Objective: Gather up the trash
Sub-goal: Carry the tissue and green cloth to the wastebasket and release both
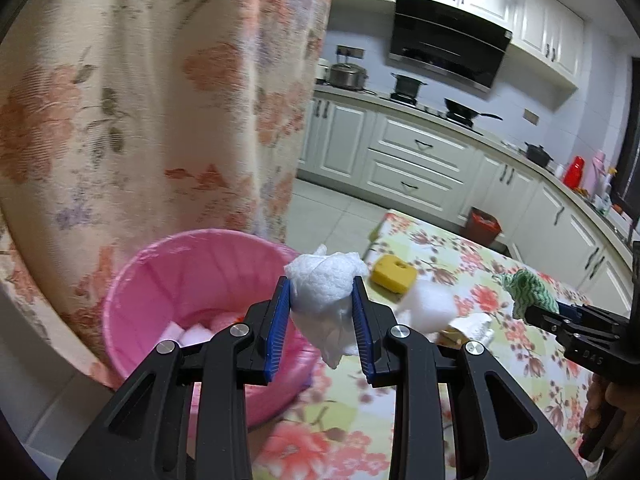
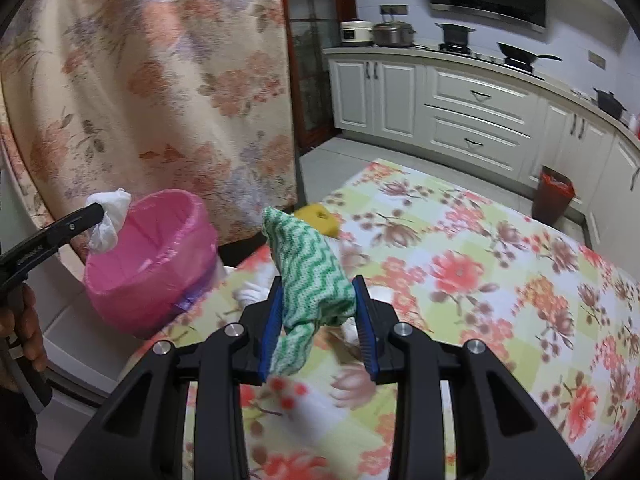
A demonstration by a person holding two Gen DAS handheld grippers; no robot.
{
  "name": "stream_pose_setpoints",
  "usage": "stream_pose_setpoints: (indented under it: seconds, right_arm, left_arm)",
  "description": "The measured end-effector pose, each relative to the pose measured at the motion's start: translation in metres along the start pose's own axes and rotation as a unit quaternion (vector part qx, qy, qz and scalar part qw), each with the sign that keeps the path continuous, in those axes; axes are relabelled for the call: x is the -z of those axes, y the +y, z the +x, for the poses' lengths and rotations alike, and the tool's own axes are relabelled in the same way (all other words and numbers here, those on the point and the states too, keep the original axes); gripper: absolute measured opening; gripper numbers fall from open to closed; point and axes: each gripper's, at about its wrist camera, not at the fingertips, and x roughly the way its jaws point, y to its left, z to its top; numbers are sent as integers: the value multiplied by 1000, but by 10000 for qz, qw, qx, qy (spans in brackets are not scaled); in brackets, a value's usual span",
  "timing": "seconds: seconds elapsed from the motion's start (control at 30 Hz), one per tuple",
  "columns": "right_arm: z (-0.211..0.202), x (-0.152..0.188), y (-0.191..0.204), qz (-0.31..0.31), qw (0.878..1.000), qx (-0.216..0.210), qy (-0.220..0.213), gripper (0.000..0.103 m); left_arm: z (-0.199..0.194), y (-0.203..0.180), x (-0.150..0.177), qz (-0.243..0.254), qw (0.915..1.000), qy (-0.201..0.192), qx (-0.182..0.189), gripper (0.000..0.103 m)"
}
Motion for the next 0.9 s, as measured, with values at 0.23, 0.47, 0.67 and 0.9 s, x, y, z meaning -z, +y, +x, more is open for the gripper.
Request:
stream_pose_setpoints:
  seconds: [0.23,0.47,0.67,0.9]
  right_arm:
    - [9,-21,37,-259,9992,-303,-51,33]
    - [22,-39,68,-464,9975,-523,-69,33]
    - [36,-52,95,-648,9951,-748,-22,33]
    - [54,-65,124,-880,9914,-963,45,35]
  left_arm:
    - [-8,28,-3,-168,9995,-102,-257,28]
    - [-14,54,-9,-287,9982,-189,-497,28]
    - [-16,66,-13,-328,9968,-245,-689,28]
    - [-15,78,-20,-392,9954,-301,-822,28]
